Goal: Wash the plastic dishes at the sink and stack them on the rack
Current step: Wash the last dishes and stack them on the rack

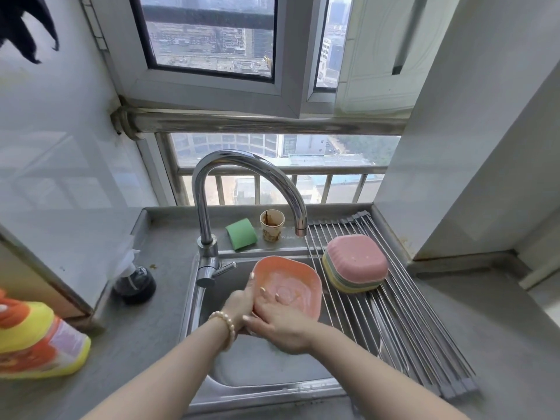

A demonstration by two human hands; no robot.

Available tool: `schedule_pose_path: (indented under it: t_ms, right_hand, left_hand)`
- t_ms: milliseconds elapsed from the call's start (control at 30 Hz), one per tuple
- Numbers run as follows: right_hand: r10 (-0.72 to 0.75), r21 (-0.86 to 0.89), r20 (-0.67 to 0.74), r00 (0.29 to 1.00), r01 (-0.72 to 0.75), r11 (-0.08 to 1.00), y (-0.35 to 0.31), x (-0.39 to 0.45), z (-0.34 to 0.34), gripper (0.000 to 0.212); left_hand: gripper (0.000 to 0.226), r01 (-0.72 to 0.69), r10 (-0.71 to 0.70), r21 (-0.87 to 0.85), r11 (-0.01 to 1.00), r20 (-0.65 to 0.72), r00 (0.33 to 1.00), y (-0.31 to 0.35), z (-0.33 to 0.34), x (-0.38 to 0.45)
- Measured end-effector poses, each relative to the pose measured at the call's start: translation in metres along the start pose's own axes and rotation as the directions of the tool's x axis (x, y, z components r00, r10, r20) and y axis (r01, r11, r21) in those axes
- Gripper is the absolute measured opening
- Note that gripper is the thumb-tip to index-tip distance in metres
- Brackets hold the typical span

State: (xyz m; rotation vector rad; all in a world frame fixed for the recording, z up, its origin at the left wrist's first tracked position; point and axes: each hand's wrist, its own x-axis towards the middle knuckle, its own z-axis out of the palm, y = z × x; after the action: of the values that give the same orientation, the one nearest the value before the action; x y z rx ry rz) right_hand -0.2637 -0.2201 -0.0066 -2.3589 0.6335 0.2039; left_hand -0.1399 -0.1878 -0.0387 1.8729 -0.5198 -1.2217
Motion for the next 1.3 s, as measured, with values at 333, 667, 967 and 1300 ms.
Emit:
schedule_pose_path:
  t_ms: [333, 667, 967, 1300]
  right_hand:
    - [-0.352, -0.418, -0.42, 0.836, 0.166, 0.893, 0.067, -0.041, -0.009, 0.008]
    - [0.298, 0.656, -0.568, 0.767, 0.203, 0.727, 0.06, -0.046, -0.053, 0.025]
    - [0.702, 0.959, 0.142, 0.698, 0.079, -0.273, 0.075, -0.031, -0.037, 0.025]
    - [0.761, 0.606, -0.445, 0.471, -0.466, 0.644, 0.051, 0.004, -0.014, 0.043]
  left_hand:
    - [0.08, 0.012, -0.011, 0.153, 0.988, -0.01, 1.0, -0.003, -0.018, 0.011]
    - [0.094, -0.121, 0.133, 0.275, 0.954, -0.023, 0.991, -0.007, -0.016, -0.001]
    - [0.082, -0.155, 0.149, 0.244, 0.957, 0.042, 0.988, -0.015, -0.004, 0.005]
    - [0.047, -0.124, 0.12, -0.093, 0.988, -0.056, 0.991, -0.021, 0.02, -0.005]
